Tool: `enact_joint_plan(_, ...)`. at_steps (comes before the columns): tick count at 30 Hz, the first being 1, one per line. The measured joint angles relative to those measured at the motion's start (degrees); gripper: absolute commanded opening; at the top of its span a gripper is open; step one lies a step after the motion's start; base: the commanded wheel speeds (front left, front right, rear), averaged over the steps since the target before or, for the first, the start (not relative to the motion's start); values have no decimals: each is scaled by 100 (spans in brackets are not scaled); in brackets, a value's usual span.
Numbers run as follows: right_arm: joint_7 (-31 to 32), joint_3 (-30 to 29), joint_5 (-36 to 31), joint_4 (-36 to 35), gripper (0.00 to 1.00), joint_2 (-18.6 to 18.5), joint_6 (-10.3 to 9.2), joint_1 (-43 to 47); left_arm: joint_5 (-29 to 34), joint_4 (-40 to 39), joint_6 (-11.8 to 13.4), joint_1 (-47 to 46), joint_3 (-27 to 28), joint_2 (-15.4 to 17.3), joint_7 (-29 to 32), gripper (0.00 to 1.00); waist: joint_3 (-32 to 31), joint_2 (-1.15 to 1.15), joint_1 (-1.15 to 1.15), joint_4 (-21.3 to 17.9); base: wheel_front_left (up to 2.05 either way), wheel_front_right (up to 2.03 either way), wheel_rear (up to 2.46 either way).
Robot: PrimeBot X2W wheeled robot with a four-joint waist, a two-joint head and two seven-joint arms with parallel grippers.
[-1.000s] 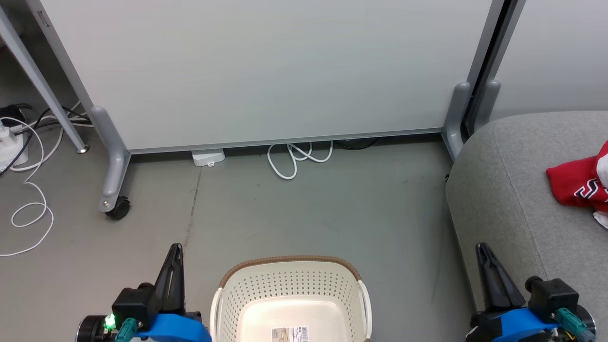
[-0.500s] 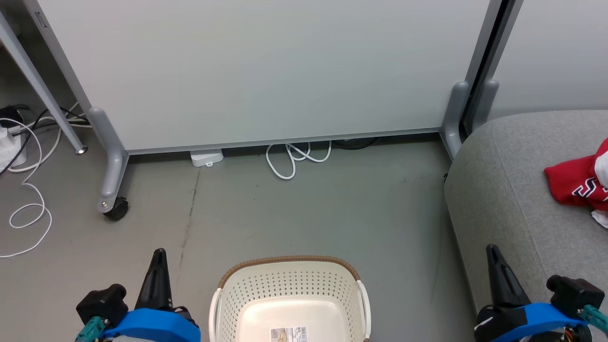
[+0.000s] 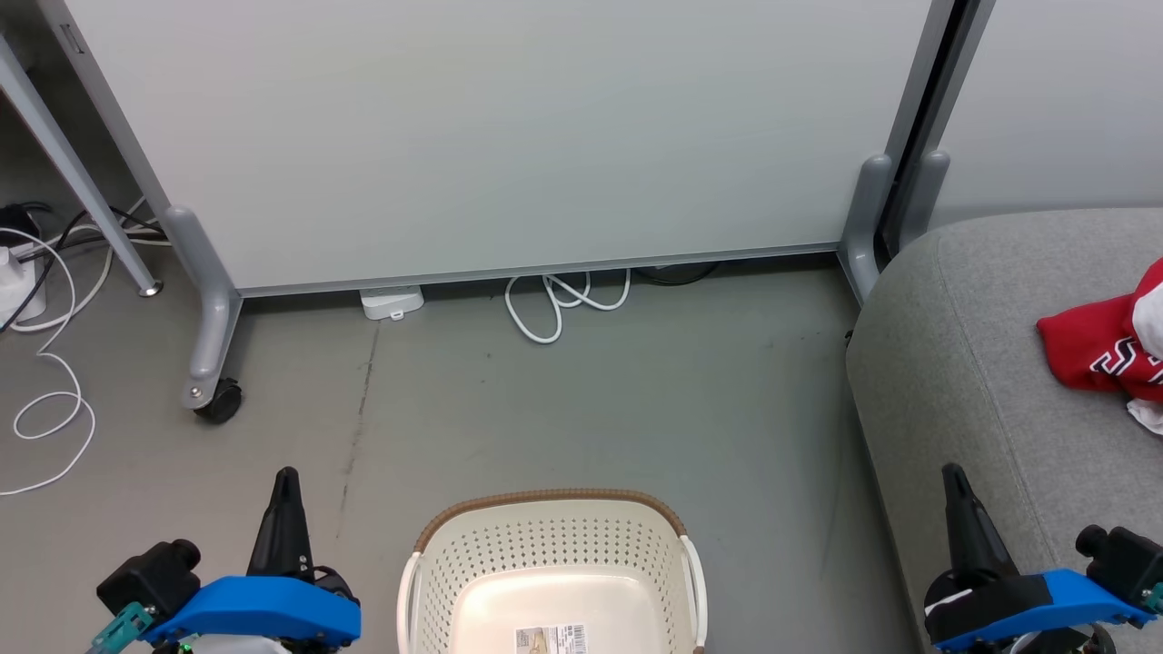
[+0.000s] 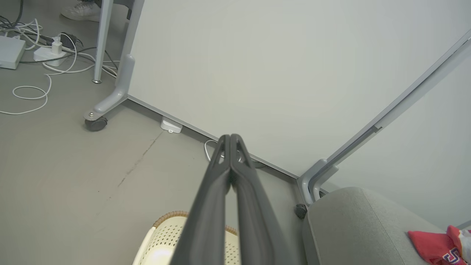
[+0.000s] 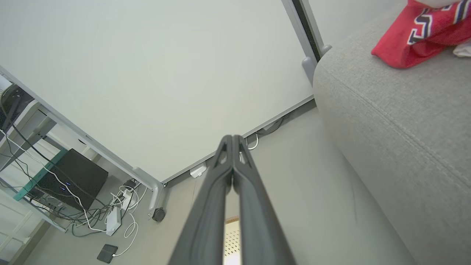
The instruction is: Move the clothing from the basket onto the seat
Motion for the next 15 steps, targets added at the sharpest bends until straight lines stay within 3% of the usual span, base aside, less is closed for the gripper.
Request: enact_joint_plan(15, 304, -51, 1243, -54, 0, 1, -1, -93, -1249, -118, -1, -58, 130, -1, 297, 0, 2, 0, 0, -33, 0, 0, 0)
